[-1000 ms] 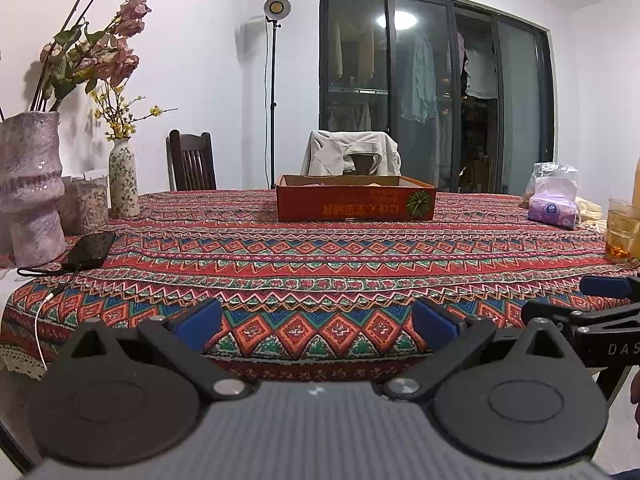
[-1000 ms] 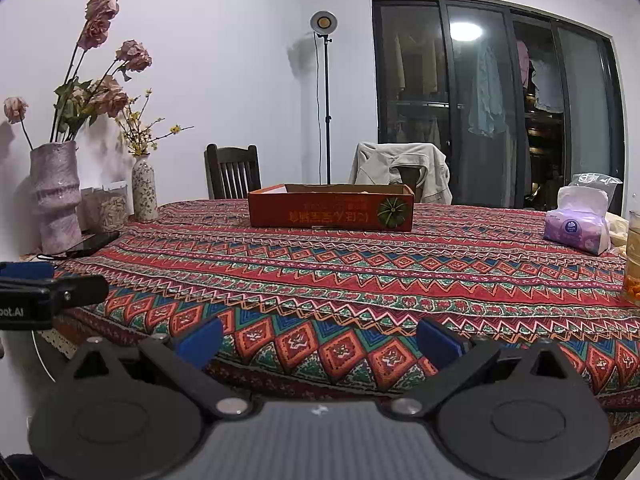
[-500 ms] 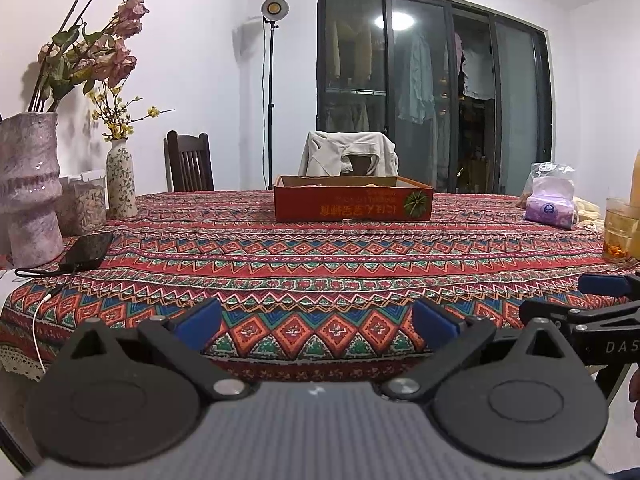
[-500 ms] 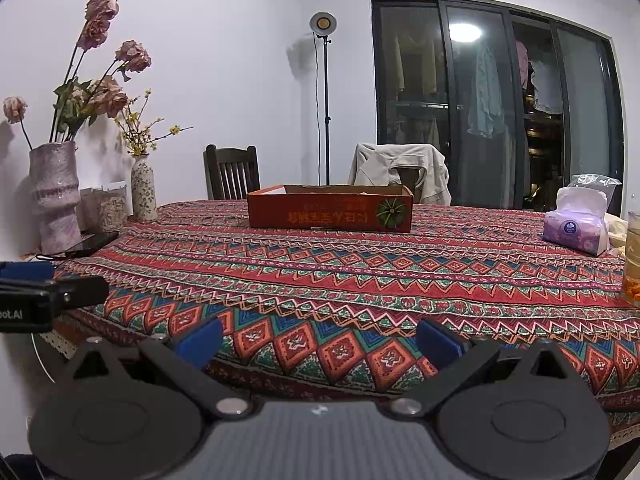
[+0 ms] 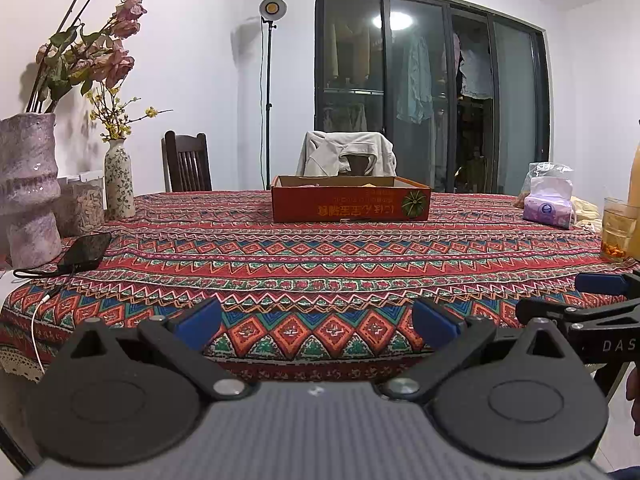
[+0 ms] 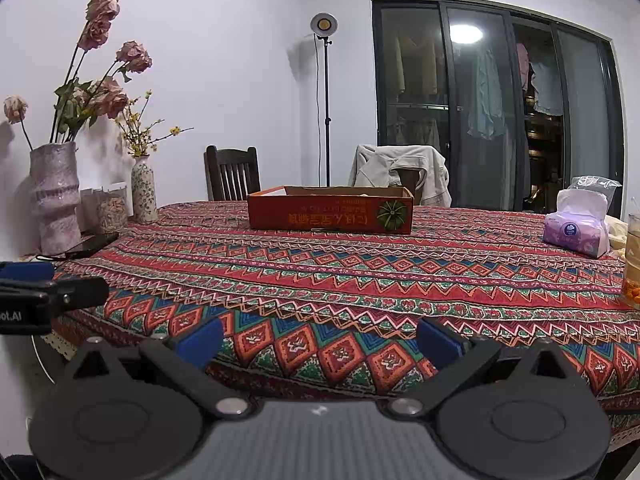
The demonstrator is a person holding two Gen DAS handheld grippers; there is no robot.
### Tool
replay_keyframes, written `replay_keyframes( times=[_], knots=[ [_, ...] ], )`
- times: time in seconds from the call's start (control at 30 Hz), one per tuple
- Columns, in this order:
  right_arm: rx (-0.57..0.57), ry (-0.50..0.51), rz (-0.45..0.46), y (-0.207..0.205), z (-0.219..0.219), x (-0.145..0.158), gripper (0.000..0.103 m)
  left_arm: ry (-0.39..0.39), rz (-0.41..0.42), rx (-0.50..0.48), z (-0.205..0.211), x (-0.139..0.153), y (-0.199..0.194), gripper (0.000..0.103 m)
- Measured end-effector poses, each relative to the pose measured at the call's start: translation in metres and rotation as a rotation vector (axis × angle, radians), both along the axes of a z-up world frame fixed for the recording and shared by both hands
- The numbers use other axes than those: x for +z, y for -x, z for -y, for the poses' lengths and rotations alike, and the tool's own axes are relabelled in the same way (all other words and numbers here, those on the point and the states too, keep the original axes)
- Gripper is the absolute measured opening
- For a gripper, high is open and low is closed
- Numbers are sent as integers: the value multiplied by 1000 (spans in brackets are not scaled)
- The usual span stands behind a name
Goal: Organize snacks
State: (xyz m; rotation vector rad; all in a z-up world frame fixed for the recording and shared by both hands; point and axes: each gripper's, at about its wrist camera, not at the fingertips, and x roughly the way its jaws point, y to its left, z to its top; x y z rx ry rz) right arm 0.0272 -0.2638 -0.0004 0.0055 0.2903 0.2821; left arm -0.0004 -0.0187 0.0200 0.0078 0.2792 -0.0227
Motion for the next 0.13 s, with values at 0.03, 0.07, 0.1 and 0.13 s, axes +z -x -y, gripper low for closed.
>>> replay_keyframes(
  times=[0.03,0.07,0.1,0.13],
  knots=[
    [-1,1,1,0,0,0,103,-1,0,-2,0,0,0,103],
    [-1,1,1,0,0,0,103,-4,-1,-2,0,0,1,103],
    [-1,1,1,0,0,0,103,-9,-1,-3,1,0,1,103],
    [0,1,0,0,0,0,103,-9,-1,-5,2,0,2,103]
  ],
)
